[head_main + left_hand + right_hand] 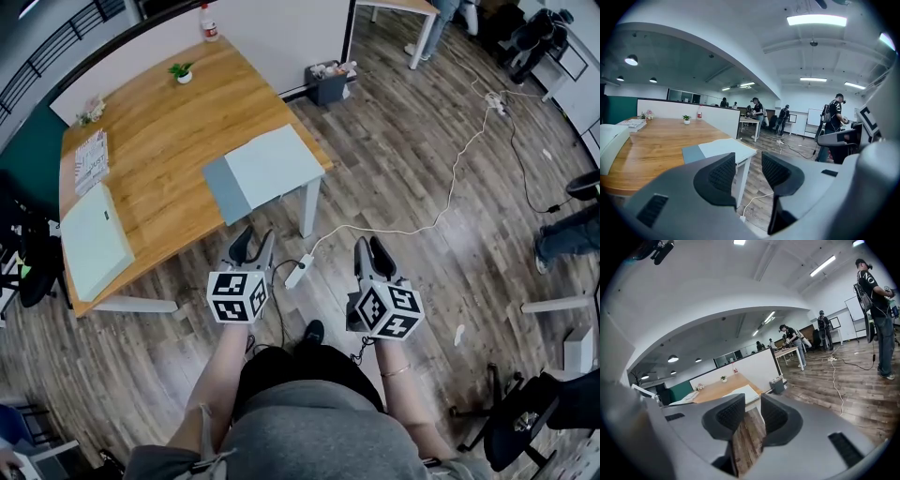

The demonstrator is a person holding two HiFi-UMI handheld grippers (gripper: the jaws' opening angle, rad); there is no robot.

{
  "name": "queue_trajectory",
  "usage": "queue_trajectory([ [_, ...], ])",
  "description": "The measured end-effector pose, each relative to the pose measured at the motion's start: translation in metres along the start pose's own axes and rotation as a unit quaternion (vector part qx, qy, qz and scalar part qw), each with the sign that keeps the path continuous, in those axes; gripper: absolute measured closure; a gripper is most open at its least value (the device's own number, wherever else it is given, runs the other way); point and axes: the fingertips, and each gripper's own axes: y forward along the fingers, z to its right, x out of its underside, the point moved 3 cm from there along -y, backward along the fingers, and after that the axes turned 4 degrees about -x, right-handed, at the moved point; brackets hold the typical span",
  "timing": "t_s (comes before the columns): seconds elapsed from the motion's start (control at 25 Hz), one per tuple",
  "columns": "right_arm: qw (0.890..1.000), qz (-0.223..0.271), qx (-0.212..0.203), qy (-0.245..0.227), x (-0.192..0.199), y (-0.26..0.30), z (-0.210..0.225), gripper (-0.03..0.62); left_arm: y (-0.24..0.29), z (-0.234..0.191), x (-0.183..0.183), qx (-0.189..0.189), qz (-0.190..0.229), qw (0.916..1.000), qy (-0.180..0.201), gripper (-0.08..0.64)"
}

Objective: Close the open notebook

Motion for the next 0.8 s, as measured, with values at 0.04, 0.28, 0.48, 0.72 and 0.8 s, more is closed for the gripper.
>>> queue_trajectory([
  [0.04, 1.000, 0.000, -0.003, 0.000, -0.002, 0.002, 0.003, 0.495, 0.003, 0.002, -0.002, -0.003, 0.001, 1.0000, 0.000, 0.391],
  [0.28, 1.000, -0.006, -0.012, 0.007, -0.004, 0.016, 0.010, 0.497, 0.016, 0.005, -0.006, -0.005, -0.003, 0.9999, 0.008, 0.391],
  [0.48, 1.000, -0.007, -0.012, 0.016, -0.005, 0.027, 0.012, 0.499, 0.029, -0.002, -0.010, -0.006, -0.008, 0.9998, 0.016, 0.391],
  [0.72, 1.000, -0.012, -0.011, 0.013, -0.012, 0.053, 0.010, 0.499, 0.056, -0.017, -0.016, -0.005, -0.011, 0.9999, 0.009, 0.391],
  [0.8, 1.000, -0.013, -0.013, 0.008, -0.017, 0.065, 0.009, 0.499, 0.066, -0.023, -0.019, -0.004, -0.010, 0.9999, 0.005, 0.391],
])
